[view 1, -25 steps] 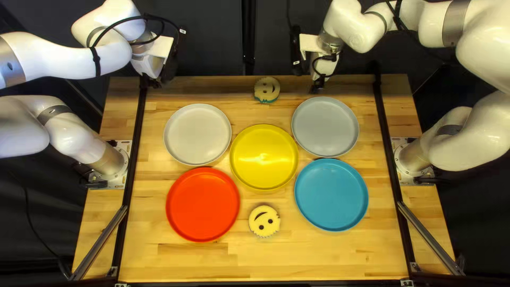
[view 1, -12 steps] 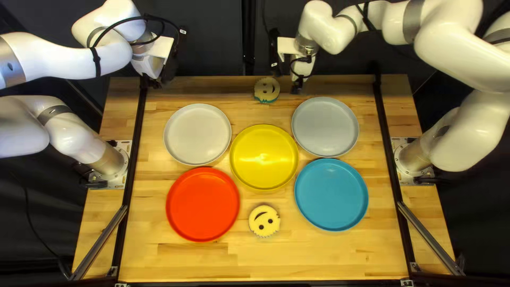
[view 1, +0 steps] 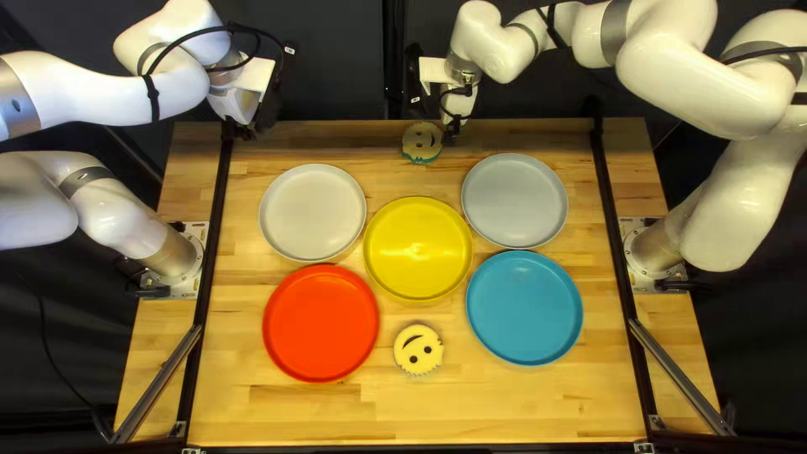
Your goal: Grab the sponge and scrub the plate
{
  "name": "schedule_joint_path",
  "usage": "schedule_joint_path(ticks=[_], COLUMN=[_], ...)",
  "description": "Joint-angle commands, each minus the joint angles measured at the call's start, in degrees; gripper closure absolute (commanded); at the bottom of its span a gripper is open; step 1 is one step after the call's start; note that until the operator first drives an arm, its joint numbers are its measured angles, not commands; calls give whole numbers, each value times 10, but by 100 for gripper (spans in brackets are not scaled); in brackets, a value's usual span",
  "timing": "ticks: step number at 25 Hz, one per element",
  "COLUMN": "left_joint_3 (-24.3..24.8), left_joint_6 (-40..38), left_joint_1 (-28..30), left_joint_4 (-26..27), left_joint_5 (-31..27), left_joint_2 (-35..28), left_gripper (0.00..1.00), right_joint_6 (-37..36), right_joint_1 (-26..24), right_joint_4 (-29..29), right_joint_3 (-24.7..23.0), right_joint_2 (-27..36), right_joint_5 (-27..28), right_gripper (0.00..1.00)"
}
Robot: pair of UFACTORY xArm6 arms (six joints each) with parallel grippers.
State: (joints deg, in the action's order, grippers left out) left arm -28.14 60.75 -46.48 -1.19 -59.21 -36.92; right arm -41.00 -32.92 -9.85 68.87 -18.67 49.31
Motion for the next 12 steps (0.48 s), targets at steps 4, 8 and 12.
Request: schedule_joint_path(ticks=[4,8,12], left_joint_3=[0,0,0], left_joint_6=[0,0,0], left_joint_1=[0,0,0], left_joint_4=[0,0,0], left_joint_5=[0,0,0], left_joint_2=[0,0,0], left_gripper=[0,0,0], right_joint_6=[-6,-5,-13], right_joint_1=[2,8,7], right_joint_4=[-2,1,8], right_joint_3=[54,83,110], right_joint_2=[-49,-75,-102], right_joint_5=[11,12,13], right_gripper=[0,0,0])
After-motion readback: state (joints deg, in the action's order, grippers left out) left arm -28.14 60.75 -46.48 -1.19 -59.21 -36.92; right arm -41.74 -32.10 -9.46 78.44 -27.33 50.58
